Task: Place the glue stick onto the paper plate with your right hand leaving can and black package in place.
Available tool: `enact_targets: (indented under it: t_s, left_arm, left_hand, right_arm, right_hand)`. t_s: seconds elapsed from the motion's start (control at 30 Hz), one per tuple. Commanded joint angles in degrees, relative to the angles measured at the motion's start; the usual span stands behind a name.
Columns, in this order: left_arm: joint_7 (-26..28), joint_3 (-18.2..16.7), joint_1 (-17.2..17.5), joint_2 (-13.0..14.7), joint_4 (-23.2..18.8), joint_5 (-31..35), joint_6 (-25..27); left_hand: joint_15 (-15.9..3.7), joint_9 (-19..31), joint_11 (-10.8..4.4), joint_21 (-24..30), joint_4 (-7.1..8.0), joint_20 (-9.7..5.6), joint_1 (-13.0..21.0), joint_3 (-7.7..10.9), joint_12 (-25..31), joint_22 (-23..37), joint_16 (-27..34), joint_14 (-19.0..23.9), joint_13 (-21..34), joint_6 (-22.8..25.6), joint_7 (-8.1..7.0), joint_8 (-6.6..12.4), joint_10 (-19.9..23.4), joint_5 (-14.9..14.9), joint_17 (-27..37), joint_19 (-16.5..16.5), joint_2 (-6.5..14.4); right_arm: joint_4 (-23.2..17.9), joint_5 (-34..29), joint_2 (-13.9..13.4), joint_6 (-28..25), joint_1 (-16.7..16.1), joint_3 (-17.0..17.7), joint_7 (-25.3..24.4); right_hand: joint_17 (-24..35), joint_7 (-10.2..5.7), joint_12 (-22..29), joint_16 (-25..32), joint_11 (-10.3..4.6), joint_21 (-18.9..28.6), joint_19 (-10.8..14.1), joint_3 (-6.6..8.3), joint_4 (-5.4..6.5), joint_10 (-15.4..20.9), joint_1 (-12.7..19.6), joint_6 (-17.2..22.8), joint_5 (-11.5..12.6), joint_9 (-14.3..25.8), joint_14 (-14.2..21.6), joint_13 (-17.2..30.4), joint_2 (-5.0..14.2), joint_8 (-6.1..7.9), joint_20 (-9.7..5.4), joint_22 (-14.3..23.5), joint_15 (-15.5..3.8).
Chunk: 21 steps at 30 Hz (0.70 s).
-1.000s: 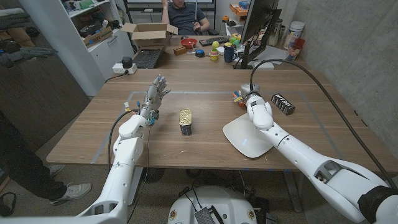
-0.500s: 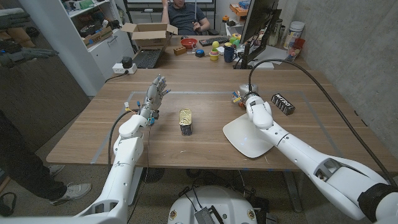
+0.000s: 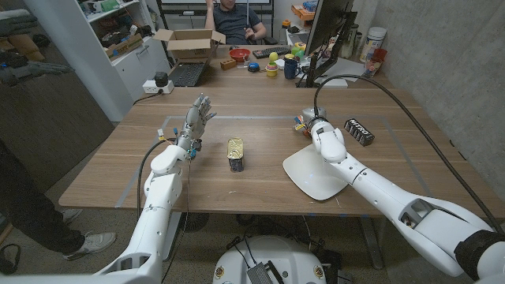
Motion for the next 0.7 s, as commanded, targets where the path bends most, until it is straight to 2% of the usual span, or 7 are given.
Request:
enact_targets:
  t_s: [0.03, 0.2, 0.23, 0.43, 0.47, 0.57, 0.7]
  left_arm:
    - [0.08, 0.12, -0.11, -0.02, 0.19, -0.14, -0.59]
    - [-0.04, 0.08, -0.31, 0.03, 0.58, -0.28, -0.77]
    - [0.05, 0.06, -0.31, -0.01, 0.57, -0.28, -0.79]
    - [0.00, -0.02, -0.53, -0.03, 1.03, -0.35, -0.93]
    - [-0.08, -0.04, -0.60, 0.01, 1.15, -0.38, -0.94]
    - [-0.17, -0.09, -0.76, -0.01, 1.43, -0.42, -1.15]
    - [-0.29, -0.23, -1.03, 0.02, 1.82, -0.47, -1.45]
  left_hand:
    - [-0.01, 0.32, 0.19, -0.24, -0.10, 0.45, -0.33, -0.11, 0.42, 0.25, 0.09, -0.24, 0.14, -0.64, 0.12, 0.17, -0.03, 0.32, 0.11, -0.79, 0.08]
    - [-0.01, 0.31, 0.12, -0.32, -0.12, 0.46, -0.34, -0.18, 0.42, 0.25, 0.08, -0.23, 0.14, -0.71, 0.11, 0.15, -0.03, 0.35, 0.10, -0.78, 0.05]
    - [0.00, 0.31, 0.20, -0.34, -0.13, 0.43, -0.34, -0.20, 0.42, 0.25, 0.09, -0.20, 0.14, -0.71, 0.11, 0.15, -0.03, 0.36, 0.10, -0.76, 0.03]
    - [-0.04, 0.31, 0.21, -0.42, -0.15, 0.46, -0.36, -0.28, 0.44, 0.25, 0.08, -0.18, 0.14, -0.63, 0.15, 0.19, 0.02, 0.40, 0.09, -0.70, 0.00]
    - [-0.05, 0.31, 0.24, -0.43, -0.15, 0.48, -0.36, -0.29, 0.45, 0.25, 0.08, -0.18, 0.14, -0.63, 0.17, 0.19, 0.05, 0.40, 0.09, -0.70, -0.01]
    - [-0.03, 0.31, 0.23, -0.49, -0.16, 0.43, -0.37, -0.34, 0.45, 0.25, 0.07, -0.17, 0.14, -0.59, 0.19, 0.21, 0.03, 0.42, 0.09, -0.69, -0.03]
    - [-0.02, 0.31, 0.18, -0.58, -0.17, 0.41, -0.40, -0.43, 0.45, 0.25, 0.07, -0.15, 0.14, -0.60, 0.30, 0.21, 0.03, 0.45, 0.08, -0.66, -0.06]
  right_arm:
    - [-0.07, 0.83, -0.24, 0.78, 0.33, 0.06, 0.69]
    - [-0.22, 1.08, -0.41, 1.25, 0.36, 0.18, 0.28]
    - [-0.26, 1.34, -0.55, 1.69, 0.40, 0.23, 0.24]
    - [0.57, 0.52, -0.48, 1.94, 1.58, -0.75, 2.71]
    - [0.67, 0.54, -0.85, 2.88, 2.00, -1.09, 3.35]
    - [1.18, 0.23, -0.51, 2.66, 2.66, -1.55, 5.29]
    - [1.83, -0.06, -0.49, 3.20, 3.39, -2.20, 6.30]
  right_hand:
    - [0.38, 0.16, 0.30, -0.12, 0.16, -0.35, 0.40, 0.08, 0.81, 0.91, -0.51, 1.41, 0.32, 0.01, 0.62, 0.08, 1.43, 0.65, -3.84, 0.27, -3.10]
    - [0.50, 0.33, 0.49, 0.07, -0.06, -0.57, 0.36, 0.02, 1.65, 2.09, -1.30, 3.19, 0.26, -0.02, 1.30, 0.07, 2.73, 0.77, -3.90, 0.31, -3.09]
    - [0.50, 0.34, 0.56, 0.22, 0.35, -0.63, 0.42, 0.04, 1.79, 2.57, -1.38, 3.53, 0.26, -0.04, 1.90, 0.07, 3.12, 0.66, -3.91, 0.32, -3.08]
    - [0.23, 0.04, 0.39, 0.63, -0.26, -0.17, 2.42, 0.80, 1.00, 3.44, 0.40, 4.17, 0.43, -0.06, 4.58, 0.06, 4.24, -0.04, -4.42, 0.40, -4.13]
    - [0.20, -0.11, 0.23, 0.80, -0.41, 0.13, 3.39, 0.93, 0.76, 3.43, 0.84, 3.96, 0.42, -0.05, 5.54, 0.07, 4.38, -0.40, -4.46, 0.44, -4.25]
    - [0.29, -0.75, -0.34, 1.83, -0.16, 2.10, 8.68, 1.37, -0.08, 3.77, 2.56, 2.96, 0.27, 0.02, 10.82, 0.15, 5.01, -1.81, -4.47, 0.75, -5.68]
    - [0.44, -1.11, -0.40, 2.42, -0.48, 3.23, 11.23, 1.88, -0.60, 4.52, 3.88, 2.79, 0.24, 0.07, 14.06, 0.18, 5.67, -2.25, -4.50, 0.92, -6.55]
